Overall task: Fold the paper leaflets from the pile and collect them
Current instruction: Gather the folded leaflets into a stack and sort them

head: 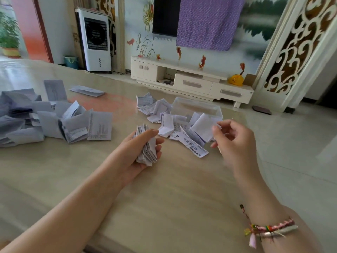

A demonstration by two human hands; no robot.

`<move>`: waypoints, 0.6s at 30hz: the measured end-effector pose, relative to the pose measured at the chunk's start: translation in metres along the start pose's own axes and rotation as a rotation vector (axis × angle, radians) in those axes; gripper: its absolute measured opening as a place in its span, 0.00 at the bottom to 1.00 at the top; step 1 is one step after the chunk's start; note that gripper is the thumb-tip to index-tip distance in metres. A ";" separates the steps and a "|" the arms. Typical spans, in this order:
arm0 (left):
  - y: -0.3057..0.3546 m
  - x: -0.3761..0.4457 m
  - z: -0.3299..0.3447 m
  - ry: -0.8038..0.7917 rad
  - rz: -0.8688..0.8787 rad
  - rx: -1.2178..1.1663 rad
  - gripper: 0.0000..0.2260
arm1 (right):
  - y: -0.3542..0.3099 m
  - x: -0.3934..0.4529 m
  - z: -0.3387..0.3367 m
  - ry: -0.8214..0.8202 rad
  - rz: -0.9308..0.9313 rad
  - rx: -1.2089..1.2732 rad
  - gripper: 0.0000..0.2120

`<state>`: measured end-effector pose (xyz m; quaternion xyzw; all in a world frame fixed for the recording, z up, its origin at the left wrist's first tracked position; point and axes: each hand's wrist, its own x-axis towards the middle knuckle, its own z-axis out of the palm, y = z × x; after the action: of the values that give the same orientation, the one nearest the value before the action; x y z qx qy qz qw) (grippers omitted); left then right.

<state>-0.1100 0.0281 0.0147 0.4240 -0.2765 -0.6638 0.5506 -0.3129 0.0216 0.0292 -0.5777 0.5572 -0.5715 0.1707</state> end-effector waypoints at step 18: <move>-0.002 -0.008 0.002 -0.194 0.232 0.184 0.28 | -0.028 -0.026 0.038 -0.467 0.498 0.507 0.04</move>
<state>-0.1125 0.0366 0.0157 0.3718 -0.4347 -0.6057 0.5531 -0.2606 0.0356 0.0292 -0.4789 0.4679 -0.4856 0.5620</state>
